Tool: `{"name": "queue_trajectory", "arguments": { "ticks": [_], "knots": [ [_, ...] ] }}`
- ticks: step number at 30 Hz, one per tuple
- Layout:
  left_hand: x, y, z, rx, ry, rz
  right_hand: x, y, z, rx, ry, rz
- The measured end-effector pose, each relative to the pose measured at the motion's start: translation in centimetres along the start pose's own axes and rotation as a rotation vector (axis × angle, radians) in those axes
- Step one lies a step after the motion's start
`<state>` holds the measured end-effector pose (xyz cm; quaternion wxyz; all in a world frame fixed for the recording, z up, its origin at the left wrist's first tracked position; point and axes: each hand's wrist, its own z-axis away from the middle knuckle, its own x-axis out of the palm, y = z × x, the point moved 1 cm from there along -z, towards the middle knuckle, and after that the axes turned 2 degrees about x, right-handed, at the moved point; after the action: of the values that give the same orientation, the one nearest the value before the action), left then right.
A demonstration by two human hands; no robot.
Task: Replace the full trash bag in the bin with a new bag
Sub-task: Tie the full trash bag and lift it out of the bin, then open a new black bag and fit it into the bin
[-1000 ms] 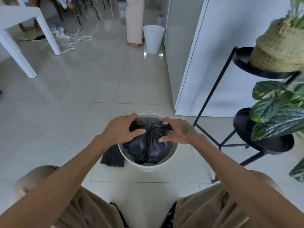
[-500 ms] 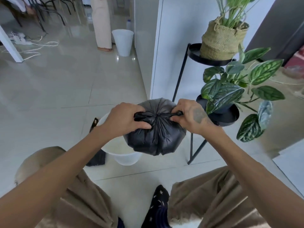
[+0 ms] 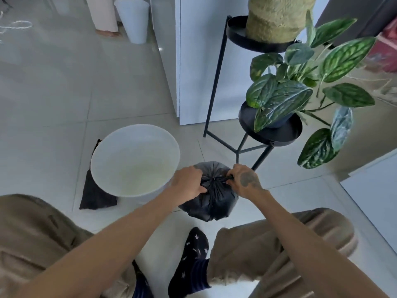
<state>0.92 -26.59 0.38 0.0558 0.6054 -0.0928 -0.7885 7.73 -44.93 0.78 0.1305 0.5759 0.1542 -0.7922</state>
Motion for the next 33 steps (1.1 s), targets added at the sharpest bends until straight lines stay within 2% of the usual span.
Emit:
{"name": "queue_trajectory", "arguments": {
  "ticks": [4, 8, 13, 16, 20, 27, 30, 33],
  "knots": [
    [3.4, -1.0, -2.4, -0.07, -0.092, 0.147, 2.5, 0.4, -2.8, -0.01, -0.05, 0.007],
    [5.4, -1.9, -3.2, -0.044, -0.158, 0.24, 4.1, 1.0, -4.0, -0.015, -0.121, -0.093],
    [5.6, -1.8, -3.2, 0.039, 0.002, 0.263, 4.5, 1.7, -4.1, -0.058, -0.039, -0.233],
    [5.0, -1.3, -3.1, 0.051, 0.101, 0.204, 3.7, 1.4, -4.0, -0.063, 0.003, -0.239],
    [3.6, -0.8, -2.9, 0.025, 0.035, 0.104, 2.5, 1.4, -3.9, 0.007, -0.073, -0.233],
    [-0.4, -0.9, -2.0, 0.014, -0.017, 0.068, -0.9, -0.5, -3.7, -0.045, -0.039, -0.225],
    [-3.0, -1.6, -1.2, 0.008, 0.037, 0.066, -2.5, -2.4, -4.1, -0.069, -0.004, -0.277],
    [-6.0, -4.5, 0.6, -0.045, 0.178, 0.125, -4.3, -5.7, -5.0, -0.117, 0.029, -0.359]
  ]
}}
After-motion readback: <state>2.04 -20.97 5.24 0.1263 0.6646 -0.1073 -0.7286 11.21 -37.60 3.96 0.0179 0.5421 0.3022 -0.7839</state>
